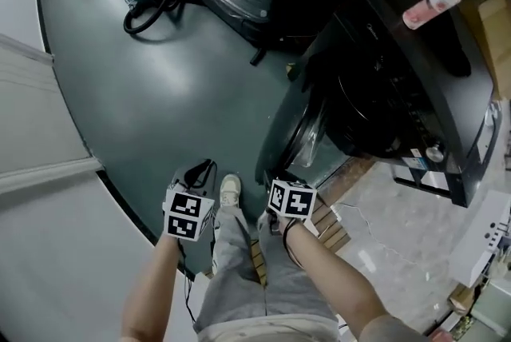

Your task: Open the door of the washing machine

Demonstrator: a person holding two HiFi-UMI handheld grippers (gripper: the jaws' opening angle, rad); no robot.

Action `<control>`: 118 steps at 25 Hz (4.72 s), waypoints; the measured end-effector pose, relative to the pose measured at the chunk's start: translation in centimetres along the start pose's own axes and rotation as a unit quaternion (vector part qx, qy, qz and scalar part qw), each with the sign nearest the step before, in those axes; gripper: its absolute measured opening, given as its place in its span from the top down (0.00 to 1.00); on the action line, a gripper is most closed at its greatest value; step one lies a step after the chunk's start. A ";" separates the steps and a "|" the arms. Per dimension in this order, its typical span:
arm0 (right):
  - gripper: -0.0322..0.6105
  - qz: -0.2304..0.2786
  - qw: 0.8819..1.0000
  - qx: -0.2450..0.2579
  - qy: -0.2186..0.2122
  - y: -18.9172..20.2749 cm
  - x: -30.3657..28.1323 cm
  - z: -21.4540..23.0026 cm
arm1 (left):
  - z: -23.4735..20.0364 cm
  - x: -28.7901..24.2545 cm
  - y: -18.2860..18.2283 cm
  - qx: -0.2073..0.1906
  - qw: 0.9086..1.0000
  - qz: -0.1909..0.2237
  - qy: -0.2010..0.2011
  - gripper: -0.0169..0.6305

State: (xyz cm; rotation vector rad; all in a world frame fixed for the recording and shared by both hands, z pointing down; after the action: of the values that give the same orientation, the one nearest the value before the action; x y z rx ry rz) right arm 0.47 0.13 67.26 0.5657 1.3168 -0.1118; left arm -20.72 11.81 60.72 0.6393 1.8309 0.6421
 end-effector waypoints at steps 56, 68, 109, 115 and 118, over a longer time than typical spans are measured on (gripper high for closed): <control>0.87 0.035 0.995 -0.073 -0.059 -22.4 -10.4 -20.0 | -21.6 5.5 -7.4 0.128 0.983 0.096 -0.094 0.91; 0.88 0.127 0.986 0.007 -0.105 -24.4 2.9 -15.3 | -14.0 8.5 -14.7 0.076 0.985 0.126 -0.088 0.91; 0.91 0.536 0.814 0.211 -0.080 -19.3 50.3 -0.4 | 18.8 25.2 -35.1 -0.267 0.900 0.344 -0.017 0.91; 0.91 0.548 0.802 0.227 -0.063 -17.1 52.3 0.5 | 20.3 27.1 -35.0 -0.289 0.890 0.351 -0.025 0.91; 0.91 0.552 0.802 0.220 -0.059 -16.3 52.7 0.8 | 20.9 27.3 -34.9 -0.294 0.885 0.361 -0.025 0.91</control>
State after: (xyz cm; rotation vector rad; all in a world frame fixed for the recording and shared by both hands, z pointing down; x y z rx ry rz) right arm 8.90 -1.84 12.79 1.6241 0.6584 0.5227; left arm -14.08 8.42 12.27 0.8979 1.2000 1.5821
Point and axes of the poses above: the fingertips, and each gripper's own axes: x backward along the fingers, z to its right, y out of its underside, the point moved 10 cm from there along x, backward along the fingers, and after that the axes turned 12 degrees about y, right-handed, at the moved point
